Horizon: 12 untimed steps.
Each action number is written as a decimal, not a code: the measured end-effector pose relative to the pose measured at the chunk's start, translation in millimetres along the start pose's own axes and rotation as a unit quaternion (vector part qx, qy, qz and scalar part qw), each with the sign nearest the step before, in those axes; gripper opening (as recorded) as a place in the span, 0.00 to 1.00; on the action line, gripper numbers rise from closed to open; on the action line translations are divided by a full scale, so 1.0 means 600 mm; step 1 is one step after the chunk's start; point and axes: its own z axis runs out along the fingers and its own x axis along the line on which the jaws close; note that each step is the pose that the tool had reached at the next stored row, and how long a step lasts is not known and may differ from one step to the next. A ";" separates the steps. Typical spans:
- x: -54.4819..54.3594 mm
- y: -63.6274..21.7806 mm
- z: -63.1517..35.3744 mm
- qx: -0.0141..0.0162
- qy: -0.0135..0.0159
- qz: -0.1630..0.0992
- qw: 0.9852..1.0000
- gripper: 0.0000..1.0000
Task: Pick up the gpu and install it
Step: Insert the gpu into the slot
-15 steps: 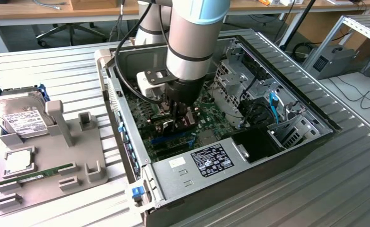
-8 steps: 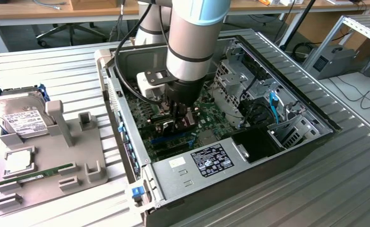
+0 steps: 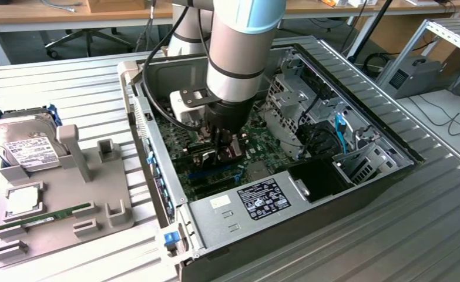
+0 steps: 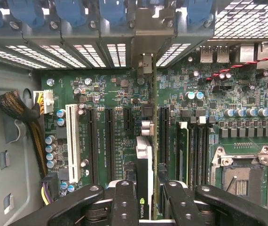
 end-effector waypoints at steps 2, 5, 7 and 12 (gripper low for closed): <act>0.000 0.000 0.001 0.000 0.000 0.000 1.000 0.27; 0.000 0.000 0.002 0.000 0.000 0.000 1.000 0.27; 0.000 0.000 0.003 0.000 0.000 0.000 1.000 0.27; 0.000 0.000 0.004 0.000 0.000 0.000 1.000 0.27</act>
